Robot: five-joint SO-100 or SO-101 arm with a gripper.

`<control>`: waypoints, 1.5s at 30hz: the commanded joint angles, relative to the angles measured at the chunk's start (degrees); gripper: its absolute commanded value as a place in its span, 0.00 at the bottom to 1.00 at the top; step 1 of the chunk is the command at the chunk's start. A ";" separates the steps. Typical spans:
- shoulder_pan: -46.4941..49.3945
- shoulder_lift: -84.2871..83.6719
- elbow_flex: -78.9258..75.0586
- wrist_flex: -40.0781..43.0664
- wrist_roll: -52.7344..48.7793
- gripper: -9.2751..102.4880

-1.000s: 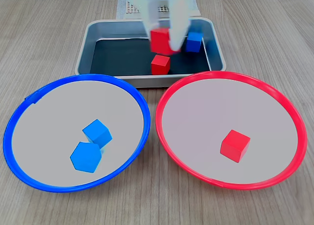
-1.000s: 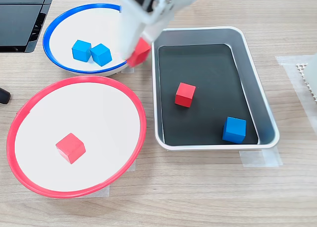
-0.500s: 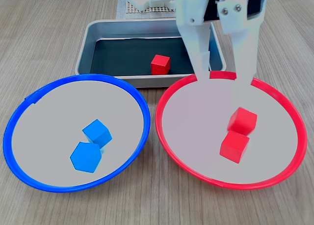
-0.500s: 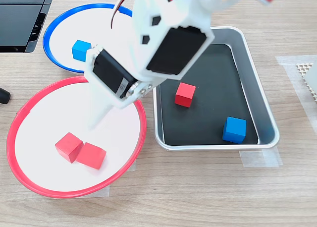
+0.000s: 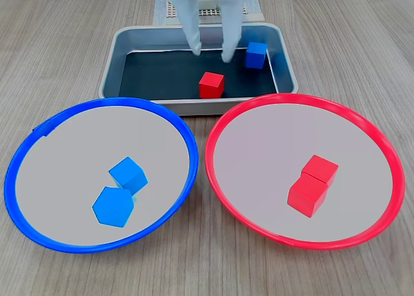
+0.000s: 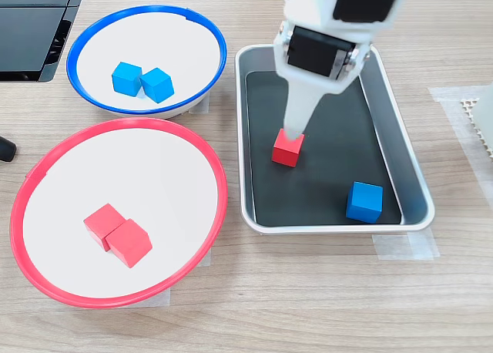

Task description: Move six blocks tray to matching dishes

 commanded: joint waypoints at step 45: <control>-8.53 -17.58 -25.22 -16.00 31.82 0.08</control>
